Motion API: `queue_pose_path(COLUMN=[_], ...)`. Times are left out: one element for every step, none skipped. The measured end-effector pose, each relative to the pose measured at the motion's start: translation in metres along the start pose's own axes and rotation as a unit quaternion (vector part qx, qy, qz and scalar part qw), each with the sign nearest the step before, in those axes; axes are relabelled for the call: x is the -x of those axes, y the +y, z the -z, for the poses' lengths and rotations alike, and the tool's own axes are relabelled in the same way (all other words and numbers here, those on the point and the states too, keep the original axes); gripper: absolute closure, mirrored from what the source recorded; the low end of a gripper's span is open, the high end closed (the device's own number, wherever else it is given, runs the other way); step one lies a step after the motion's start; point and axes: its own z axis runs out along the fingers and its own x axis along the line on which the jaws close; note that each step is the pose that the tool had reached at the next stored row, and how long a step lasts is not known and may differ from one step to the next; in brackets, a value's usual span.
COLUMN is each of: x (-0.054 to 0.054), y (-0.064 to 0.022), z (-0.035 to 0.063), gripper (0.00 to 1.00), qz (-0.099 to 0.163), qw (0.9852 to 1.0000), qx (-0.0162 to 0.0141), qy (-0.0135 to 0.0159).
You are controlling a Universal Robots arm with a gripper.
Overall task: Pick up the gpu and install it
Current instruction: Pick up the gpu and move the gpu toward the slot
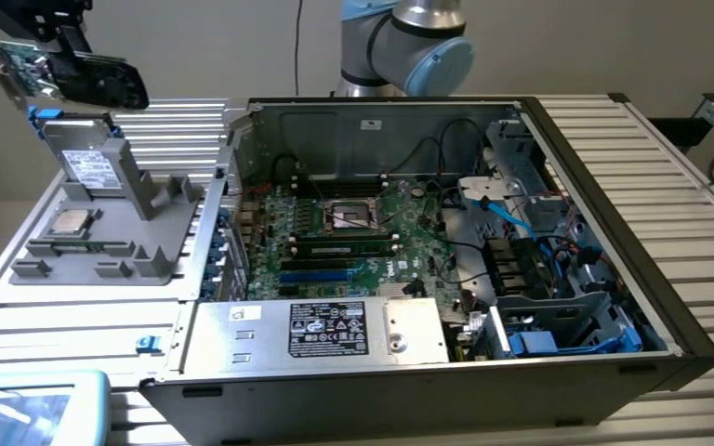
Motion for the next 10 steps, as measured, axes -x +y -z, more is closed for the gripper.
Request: queue_pose_path(x=[0.0,0.0,0.0,0.0,0.0,0.0,0.0,0.0,0.0,0.0], y=[0.0,0.0,0.0,0.0,0.0,0.0,0.0,0.0,0.0,0.0], z=[0.0,0.0,0.0,0.0,0.0,0.0,0.0,0.0,0.0,0.0], gripper=[0.73,0.73,0.73,0.73,0.73,0.73,0.73,0.73,0.73,0.73], qz=[0.009,0.018,0.027,0.036,0.045,0.054,0.062,0.068,0.069,0.07], qw=[1.0,0.9998,0.9996,0.9993,0.999,0.9985,0.998,0.9977,0.9976,0.9976], qx=[0.0002,0.0004,0.0005,0.0007,0.0009,0.0011,0.0012,0.0014,0.0016,0.0016], qy=[0.0002,0.0003,0.0005,0.0006,0.0008,0.001,0.0011,0.0013,0.0013,0.0013])
